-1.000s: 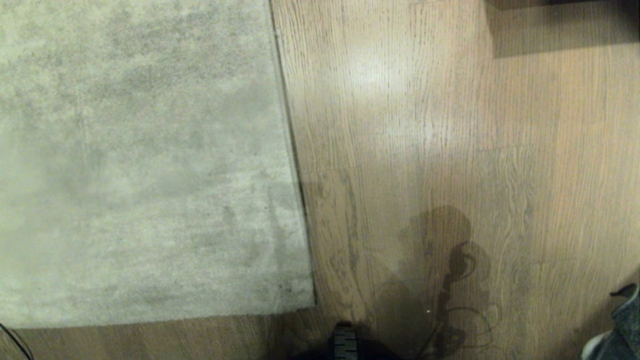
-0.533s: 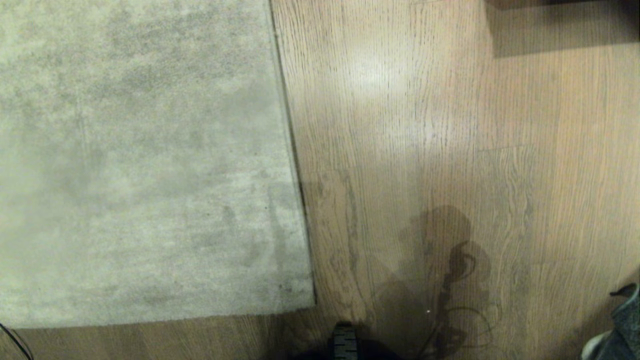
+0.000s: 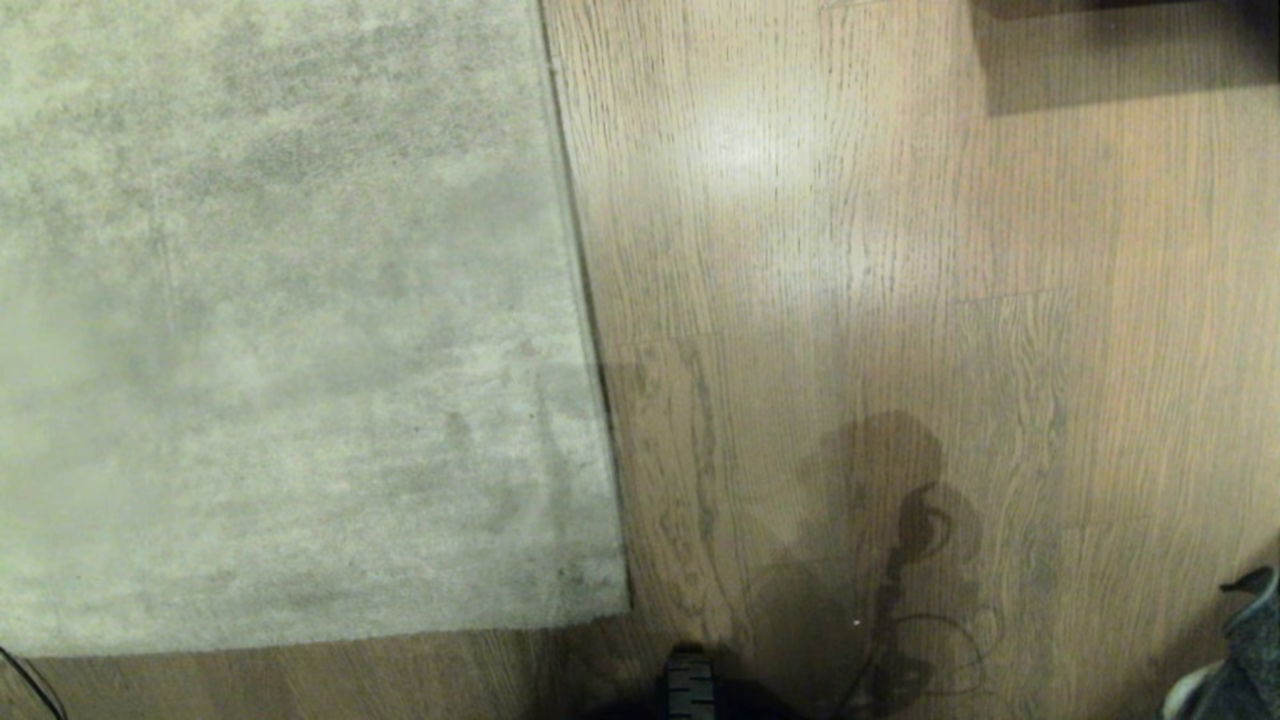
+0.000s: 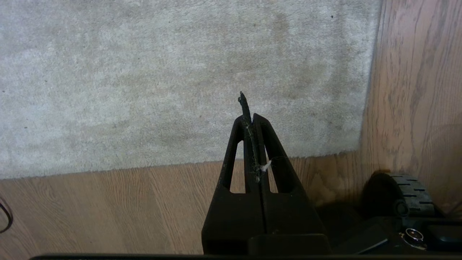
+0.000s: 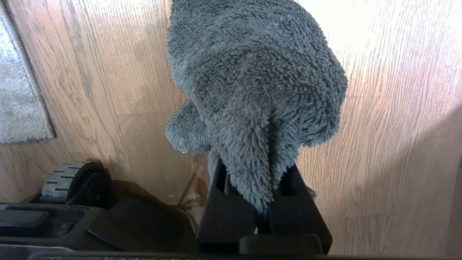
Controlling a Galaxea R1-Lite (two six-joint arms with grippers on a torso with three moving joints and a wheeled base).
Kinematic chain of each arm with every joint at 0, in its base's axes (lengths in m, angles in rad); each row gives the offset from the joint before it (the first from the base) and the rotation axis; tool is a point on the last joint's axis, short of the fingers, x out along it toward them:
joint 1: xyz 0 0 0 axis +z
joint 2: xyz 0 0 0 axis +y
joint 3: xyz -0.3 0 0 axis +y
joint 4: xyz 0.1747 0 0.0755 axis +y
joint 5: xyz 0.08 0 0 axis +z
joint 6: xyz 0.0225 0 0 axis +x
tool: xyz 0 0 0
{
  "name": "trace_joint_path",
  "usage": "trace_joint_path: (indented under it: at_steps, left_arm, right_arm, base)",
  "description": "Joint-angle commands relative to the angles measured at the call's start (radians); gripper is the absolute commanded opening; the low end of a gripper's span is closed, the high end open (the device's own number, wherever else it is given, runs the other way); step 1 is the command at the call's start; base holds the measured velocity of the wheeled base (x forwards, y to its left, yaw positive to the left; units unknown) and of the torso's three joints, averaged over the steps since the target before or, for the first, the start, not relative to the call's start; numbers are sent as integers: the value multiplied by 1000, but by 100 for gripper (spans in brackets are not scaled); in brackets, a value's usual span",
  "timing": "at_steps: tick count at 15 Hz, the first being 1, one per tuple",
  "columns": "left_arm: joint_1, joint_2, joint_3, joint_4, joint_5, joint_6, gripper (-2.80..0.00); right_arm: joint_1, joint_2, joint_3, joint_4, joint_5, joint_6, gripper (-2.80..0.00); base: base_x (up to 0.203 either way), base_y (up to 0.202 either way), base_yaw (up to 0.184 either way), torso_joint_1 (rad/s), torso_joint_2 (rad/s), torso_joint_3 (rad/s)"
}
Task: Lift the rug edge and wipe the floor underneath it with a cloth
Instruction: Put down the rag
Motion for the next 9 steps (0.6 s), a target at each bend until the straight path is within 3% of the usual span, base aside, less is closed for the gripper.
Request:
trace_joint_path:
  at_steps: [1, 9]
  left_arm:
    - [0, 0, 0, 0, 0, -1, -280]
    - [0, 0, 0, 0, 0, -1, -280]
  right_arm:
    - [1, 0, 0, -1, 1, 0, -280]
    - [0, 0, 0, -1, 0, 0, -280]
  base:
    - [0, 0, 0, 0, 0, 0]
    - [0, 0, 0, 0, 0, 0]
